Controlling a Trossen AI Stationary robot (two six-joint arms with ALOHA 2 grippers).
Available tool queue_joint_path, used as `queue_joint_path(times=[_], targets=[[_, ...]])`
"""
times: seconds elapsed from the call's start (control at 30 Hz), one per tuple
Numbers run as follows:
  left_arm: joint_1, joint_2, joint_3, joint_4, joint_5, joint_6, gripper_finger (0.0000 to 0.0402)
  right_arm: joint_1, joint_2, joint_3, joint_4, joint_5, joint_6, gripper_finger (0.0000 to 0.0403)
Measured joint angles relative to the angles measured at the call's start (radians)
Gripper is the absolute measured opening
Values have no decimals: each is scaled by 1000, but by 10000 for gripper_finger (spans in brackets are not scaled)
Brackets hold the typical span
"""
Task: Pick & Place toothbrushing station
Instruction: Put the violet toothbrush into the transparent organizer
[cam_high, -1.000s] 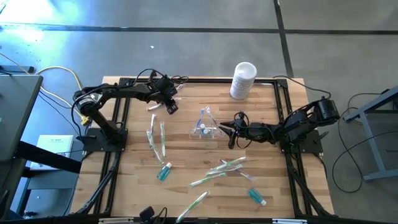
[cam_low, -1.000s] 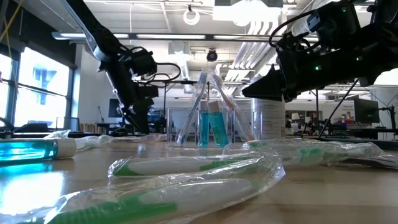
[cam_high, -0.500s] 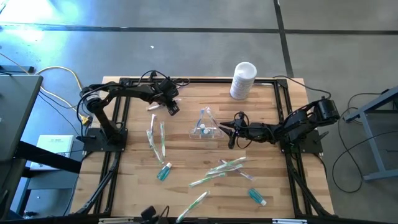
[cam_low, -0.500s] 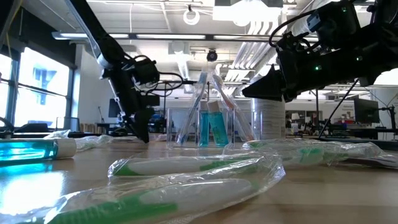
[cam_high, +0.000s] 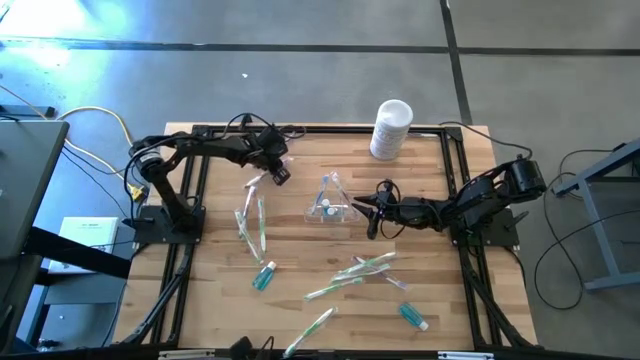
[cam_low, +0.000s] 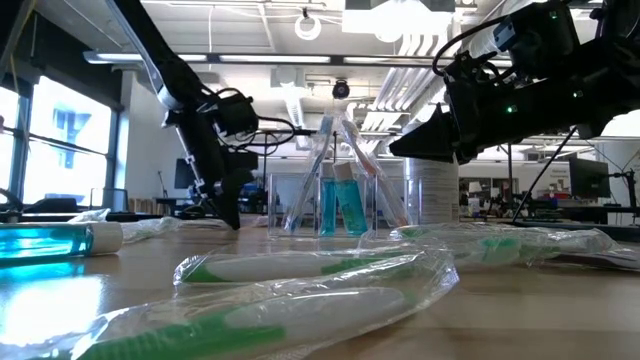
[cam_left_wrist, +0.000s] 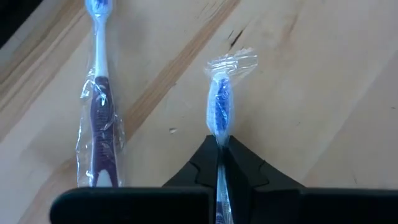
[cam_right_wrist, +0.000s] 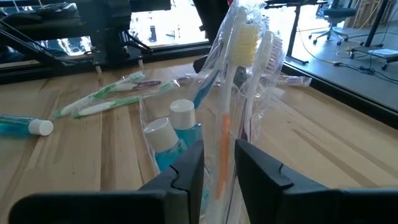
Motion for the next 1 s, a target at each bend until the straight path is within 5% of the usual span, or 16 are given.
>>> queue_joint_path(times=[0.17,0.37,0.6,0.83,1.0], targets=[[-67,-154,-6,-80,4,0,2,0,0,0,0,0,-1,83],[-182,-399,-5,-190,-150,-40,1,3,0,0,0,-11,-19,83],[-364,-631,-4,-268,-262,-92,1,3,0,0,34,-184,-34,83],[-578,-696,-3,-235,-282,-105,0,3,0,0,110,-306,-54,83],[-717,-665,-36,-56,-277,-92,0,3,0,0,169,-527,-91,83]])
